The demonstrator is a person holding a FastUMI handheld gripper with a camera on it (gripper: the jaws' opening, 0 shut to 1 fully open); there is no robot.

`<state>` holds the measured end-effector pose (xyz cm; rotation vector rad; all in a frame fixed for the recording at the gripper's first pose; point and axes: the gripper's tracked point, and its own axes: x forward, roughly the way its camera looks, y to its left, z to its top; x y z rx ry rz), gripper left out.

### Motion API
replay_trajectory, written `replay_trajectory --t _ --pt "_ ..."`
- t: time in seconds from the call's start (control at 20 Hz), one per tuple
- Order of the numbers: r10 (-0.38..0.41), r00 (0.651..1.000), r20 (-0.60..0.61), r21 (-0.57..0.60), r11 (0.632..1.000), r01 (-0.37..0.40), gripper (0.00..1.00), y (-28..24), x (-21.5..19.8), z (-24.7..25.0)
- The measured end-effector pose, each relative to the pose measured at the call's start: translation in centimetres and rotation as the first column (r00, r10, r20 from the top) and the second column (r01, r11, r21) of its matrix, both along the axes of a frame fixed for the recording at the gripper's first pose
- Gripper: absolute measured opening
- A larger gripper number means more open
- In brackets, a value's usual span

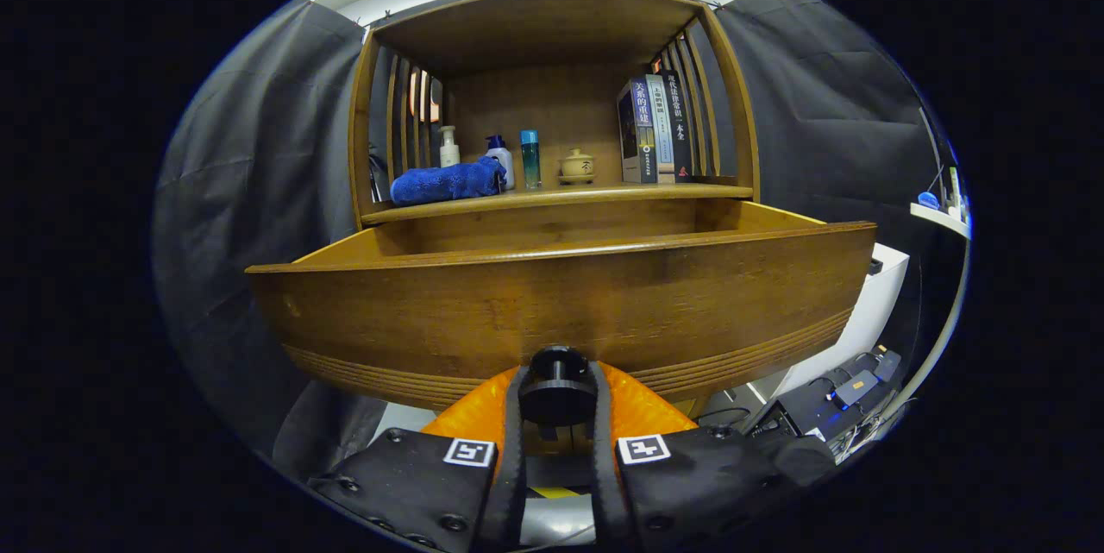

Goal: Pull open the drawer, take out the items inside it, and place them on the countertop above the cabinet.

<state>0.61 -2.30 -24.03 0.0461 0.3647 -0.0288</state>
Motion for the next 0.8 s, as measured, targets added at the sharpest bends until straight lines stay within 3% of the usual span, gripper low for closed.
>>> replay_trajectory --t 0.3,0.8 --pt "0.009 1.000 0.005 -0.022 1.000 -0.009 0.39 0.2 -0.5 -0.1" --pt "0.027 1.000 -0.013 -0.009 1.000 -0.027 0.58 0.8 -0.7 -1.2"
